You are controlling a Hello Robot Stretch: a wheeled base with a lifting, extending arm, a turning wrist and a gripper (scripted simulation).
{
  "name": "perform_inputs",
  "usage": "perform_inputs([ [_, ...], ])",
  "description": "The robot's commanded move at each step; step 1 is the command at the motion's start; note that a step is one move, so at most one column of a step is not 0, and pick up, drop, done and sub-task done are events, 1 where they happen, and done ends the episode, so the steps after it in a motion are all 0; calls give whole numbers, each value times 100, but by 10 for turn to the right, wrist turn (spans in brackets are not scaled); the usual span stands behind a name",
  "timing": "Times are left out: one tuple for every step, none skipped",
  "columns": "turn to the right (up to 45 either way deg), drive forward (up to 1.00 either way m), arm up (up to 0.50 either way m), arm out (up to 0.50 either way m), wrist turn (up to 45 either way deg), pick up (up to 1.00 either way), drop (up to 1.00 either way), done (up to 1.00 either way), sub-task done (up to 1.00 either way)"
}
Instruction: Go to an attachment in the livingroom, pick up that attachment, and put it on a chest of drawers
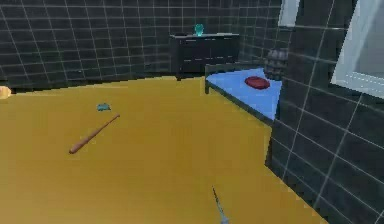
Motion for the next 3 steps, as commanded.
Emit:
perform_inputs([
  [0,100,0,0,0,0,0,0,0],
  [-30,0,0,0,0,0,0,0,0],
  [0,100,0,0,0,0,0,0,0],
])
